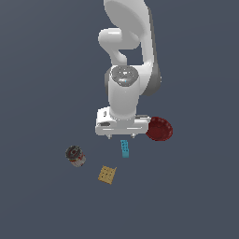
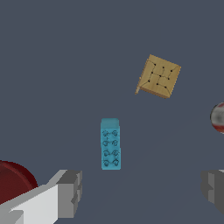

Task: Pick up a designated object from a clutter of objects.

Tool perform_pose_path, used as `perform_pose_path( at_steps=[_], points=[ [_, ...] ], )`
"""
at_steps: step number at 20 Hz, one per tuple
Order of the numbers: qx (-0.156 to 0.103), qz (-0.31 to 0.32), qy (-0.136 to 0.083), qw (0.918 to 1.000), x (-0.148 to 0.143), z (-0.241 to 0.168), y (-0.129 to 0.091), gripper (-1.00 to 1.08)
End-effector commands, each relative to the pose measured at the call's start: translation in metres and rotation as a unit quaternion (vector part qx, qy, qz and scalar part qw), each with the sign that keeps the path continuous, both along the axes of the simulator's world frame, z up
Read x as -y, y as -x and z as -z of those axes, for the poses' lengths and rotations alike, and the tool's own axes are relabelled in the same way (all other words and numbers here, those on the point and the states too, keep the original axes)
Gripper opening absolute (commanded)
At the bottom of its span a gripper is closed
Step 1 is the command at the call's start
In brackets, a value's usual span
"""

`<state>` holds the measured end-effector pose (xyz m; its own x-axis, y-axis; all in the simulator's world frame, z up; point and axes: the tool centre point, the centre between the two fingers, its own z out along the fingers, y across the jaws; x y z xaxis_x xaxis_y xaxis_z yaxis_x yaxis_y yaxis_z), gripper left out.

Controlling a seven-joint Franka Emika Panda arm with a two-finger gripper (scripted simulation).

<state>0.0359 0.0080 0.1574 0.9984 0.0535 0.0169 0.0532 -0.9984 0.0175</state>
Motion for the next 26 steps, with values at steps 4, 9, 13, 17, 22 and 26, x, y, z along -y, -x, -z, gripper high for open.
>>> perform_pose_path(
  at_steps=[4, 9, 13, 17, 22, 26],
  points=[
    [-0.005, -0.009, -0.005, 0.9999, -0.011, 0.05, 0.005, 1.0],
    [-0.008, -0.013, -0.007, 0.9999, -0.017, 0.077, 0.01, 1.0],
    [-0.009, -0.015, -0.008, 0.9998, -0.019, 0.085, 0.012, 1.0],
    [-0.01, -0.015, -0.008, 0.9998, -0.019, 0.085, 0.012, 1.0],
    [-0.01, -0.015, -0.008, 0.9998, -0.019, 0.1, 0.013, 1.0],
    [-0.009, -0.015, -0.008, 0.9998, -0.019, 0.121, 0.013, 1.0]
  ],
)
